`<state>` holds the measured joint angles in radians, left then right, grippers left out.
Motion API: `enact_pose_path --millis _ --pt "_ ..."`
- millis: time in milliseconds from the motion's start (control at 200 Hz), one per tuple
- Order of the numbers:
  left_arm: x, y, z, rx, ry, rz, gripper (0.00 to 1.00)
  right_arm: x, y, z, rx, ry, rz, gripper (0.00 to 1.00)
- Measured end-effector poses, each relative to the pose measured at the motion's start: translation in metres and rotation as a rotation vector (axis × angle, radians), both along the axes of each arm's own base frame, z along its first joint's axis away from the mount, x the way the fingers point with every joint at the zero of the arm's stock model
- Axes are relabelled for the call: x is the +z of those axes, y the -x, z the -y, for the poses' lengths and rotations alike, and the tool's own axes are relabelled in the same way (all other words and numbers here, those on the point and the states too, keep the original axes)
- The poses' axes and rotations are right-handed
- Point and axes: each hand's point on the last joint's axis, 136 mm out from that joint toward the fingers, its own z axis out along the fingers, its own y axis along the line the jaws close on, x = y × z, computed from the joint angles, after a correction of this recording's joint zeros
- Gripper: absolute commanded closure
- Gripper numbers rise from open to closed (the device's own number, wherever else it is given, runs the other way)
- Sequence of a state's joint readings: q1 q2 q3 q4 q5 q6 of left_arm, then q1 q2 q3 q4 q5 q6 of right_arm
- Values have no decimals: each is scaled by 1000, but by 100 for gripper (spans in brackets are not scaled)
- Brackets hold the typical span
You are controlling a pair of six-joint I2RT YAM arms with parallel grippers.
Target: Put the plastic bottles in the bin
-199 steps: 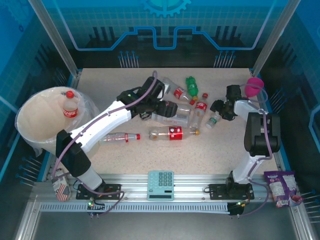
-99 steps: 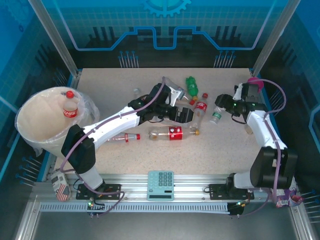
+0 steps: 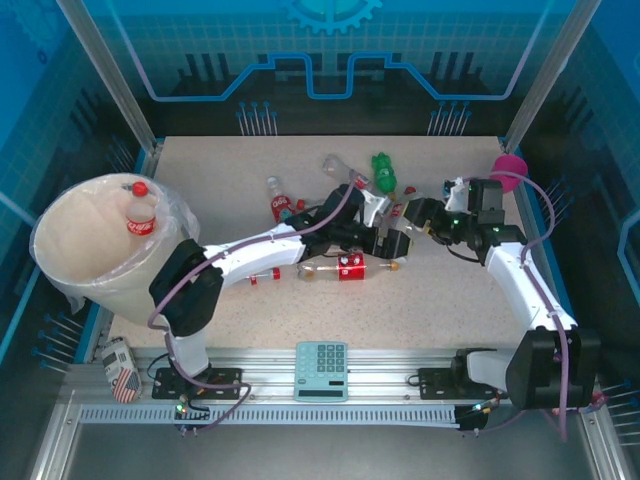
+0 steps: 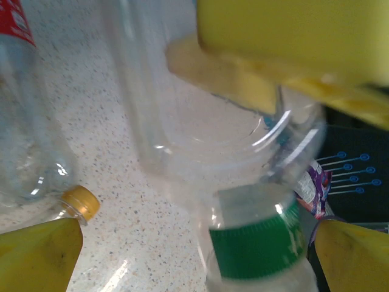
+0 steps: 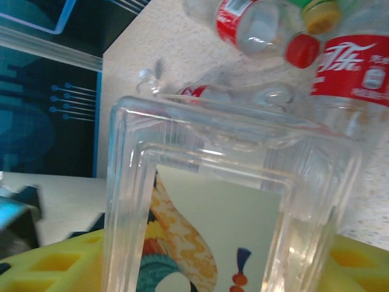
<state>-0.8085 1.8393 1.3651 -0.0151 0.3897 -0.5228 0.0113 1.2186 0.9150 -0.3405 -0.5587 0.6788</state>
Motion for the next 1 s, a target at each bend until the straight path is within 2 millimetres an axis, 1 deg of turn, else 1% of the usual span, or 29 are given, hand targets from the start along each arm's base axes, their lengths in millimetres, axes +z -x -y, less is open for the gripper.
enact_pose_path --millis 100,185,300,480,555,675,740,810,870,905,1001 --pt "-8 2 4 -4 -7 -17 13 5 0 -11 19 -12 16 34" --pt "-9 1 5 -1 -4 -19 23 6 1 -17 31 -15 19 34" --pt "-6 -1 7 8 10 -24 42 7 -1 -17 23 -13 23 34" --pt "-2 -3 9 12 23 -14 58 6 -2 -15 11 0 26 34" --pt "-4 -5 9 16 21 -15 61 6 -3 -14 5 8 29 32" --pt "-5 -6 9 19 20 -16 64 3 -1 -12 1 24 23 20" --pt "-7 -8 9 25 17 -16 64 1 1 -11 1 38 15 15" --pt "-10 -11 8 35 9 -17 64 0 4 -10 4 50 9 8" --pt "-11 -13 6 43 1 -18 64 2 5 -7 5 61 14 6" --pt "-13 -13 5 46 -4 -19 64 4 5 -4 2 66 17 3" --pt "-16 -15 2 59 -20 -21 64 17 2 10 -27 81 45 1"
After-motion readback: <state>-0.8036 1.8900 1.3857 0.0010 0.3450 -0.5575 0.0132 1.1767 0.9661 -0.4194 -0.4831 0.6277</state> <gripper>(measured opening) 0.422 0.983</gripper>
